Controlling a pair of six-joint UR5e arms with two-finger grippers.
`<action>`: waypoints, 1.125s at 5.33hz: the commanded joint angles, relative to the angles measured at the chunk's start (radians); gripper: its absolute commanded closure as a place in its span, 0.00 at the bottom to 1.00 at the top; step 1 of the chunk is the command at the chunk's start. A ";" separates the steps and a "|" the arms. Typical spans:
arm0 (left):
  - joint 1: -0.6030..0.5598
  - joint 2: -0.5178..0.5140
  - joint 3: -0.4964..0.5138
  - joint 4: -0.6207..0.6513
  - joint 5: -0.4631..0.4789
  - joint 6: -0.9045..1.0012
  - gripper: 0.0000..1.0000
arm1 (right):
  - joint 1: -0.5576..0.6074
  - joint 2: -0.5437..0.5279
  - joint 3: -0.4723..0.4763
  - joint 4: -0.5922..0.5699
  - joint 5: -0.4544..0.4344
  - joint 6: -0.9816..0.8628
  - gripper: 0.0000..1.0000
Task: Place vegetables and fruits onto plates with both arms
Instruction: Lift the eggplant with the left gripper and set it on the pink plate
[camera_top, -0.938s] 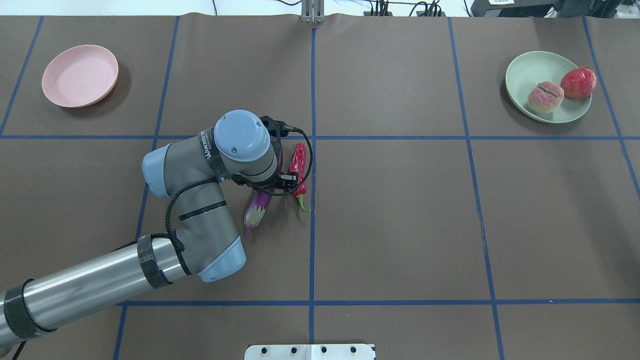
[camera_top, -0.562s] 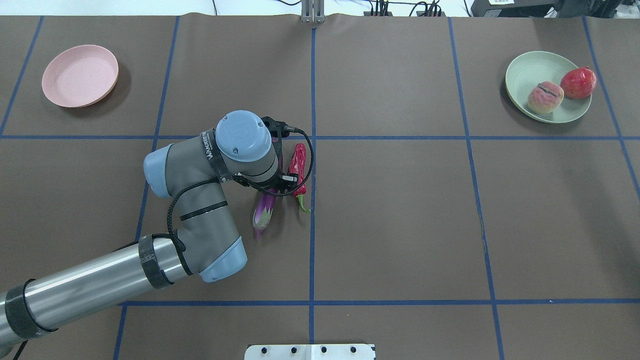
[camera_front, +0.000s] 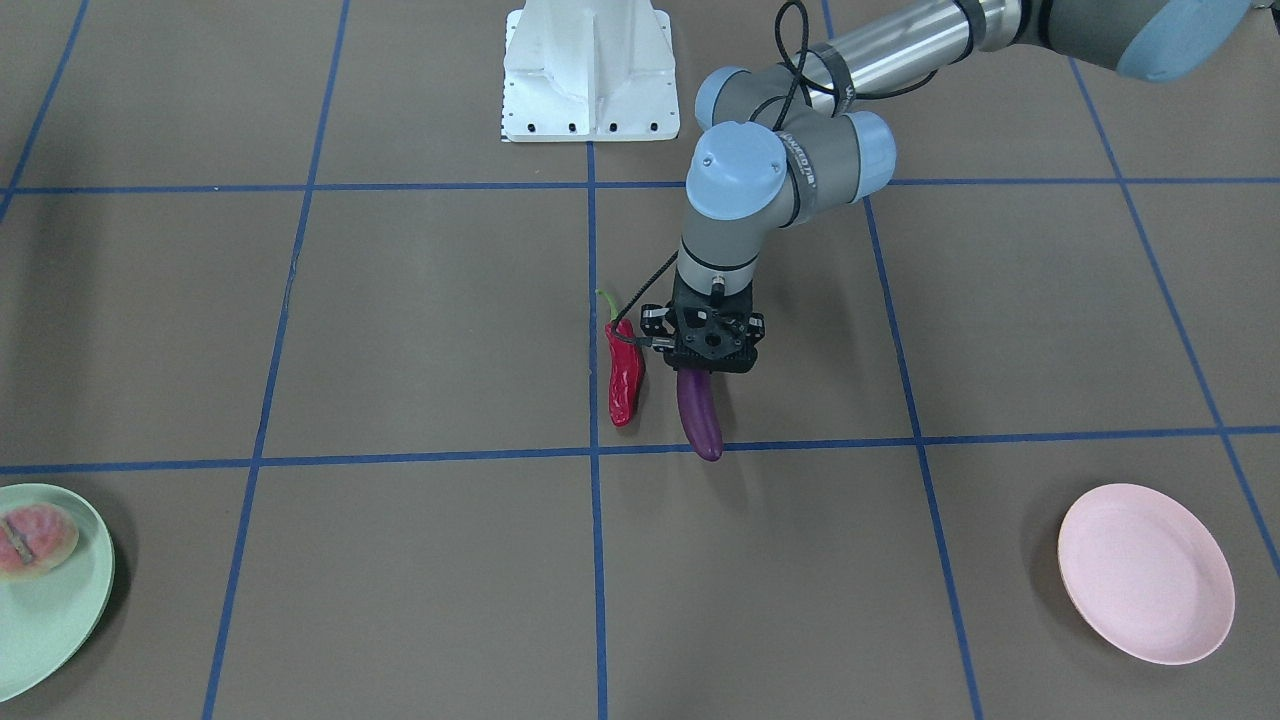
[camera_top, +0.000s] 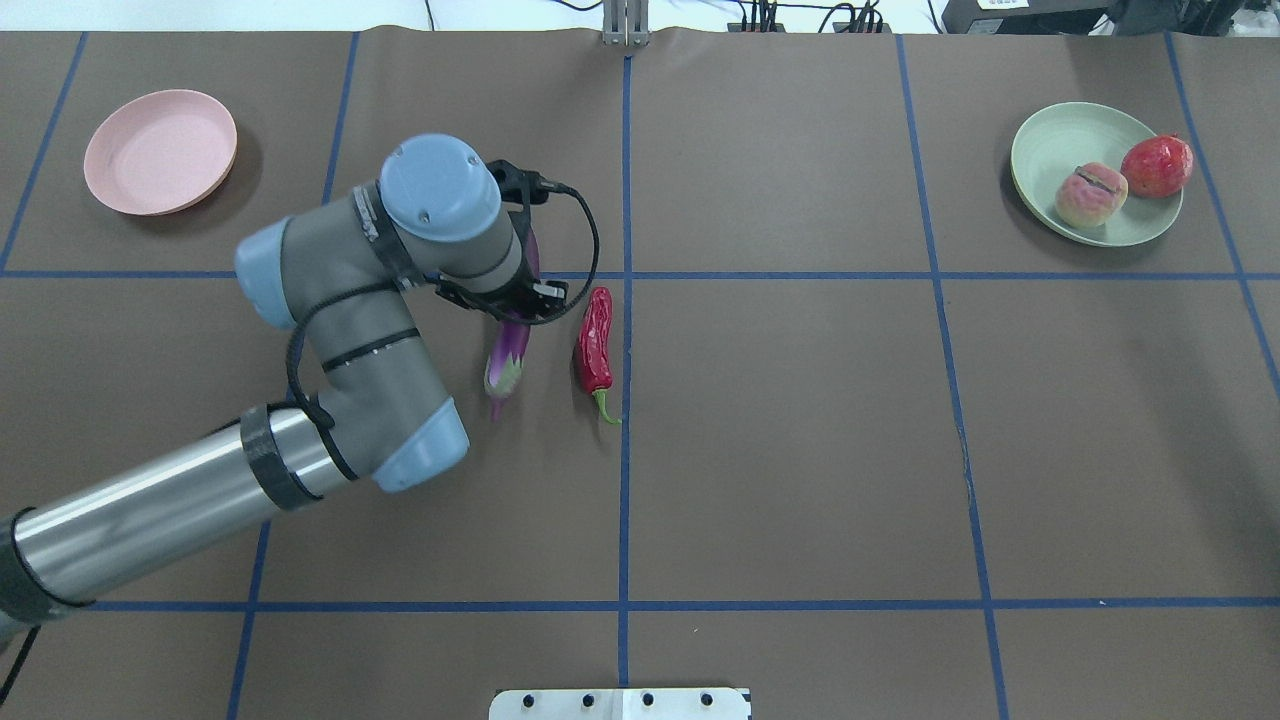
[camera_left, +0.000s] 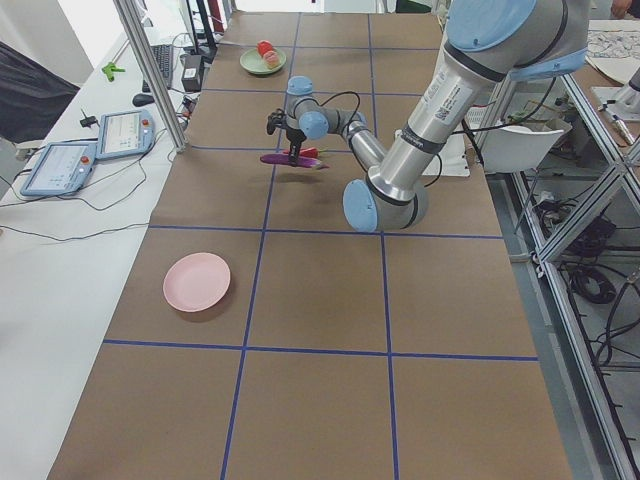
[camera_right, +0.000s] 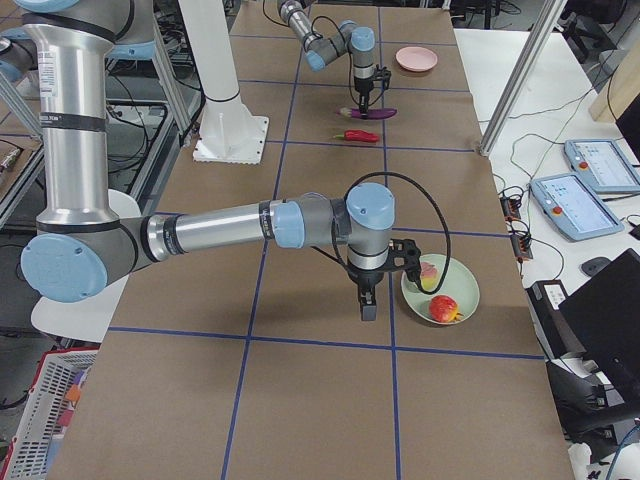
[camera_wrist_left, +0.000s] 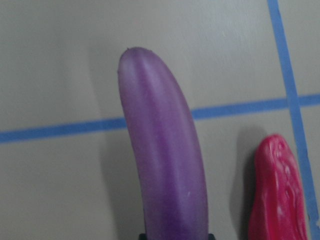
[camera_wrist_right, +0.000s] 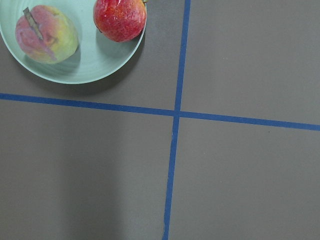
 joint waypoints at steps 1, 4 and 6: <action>-0.251 0.011 0.070 0.014 -0.159 0.260 1.00 | 0.000 0.000 0.000 0.000 -0.001 -0.001 0.00; -0.544 0.003 0.455 -0.001 -0.243 0.892 1.00 | -0.002 0.002 -0.001 0.000 -0.001 -0.004 0.00; -0.541 0.069 0.526 -0.110 -0.232 0.901 0.65 | -0.003 0.002 0.000 0.000 -0.001 -0.003 0.00</action>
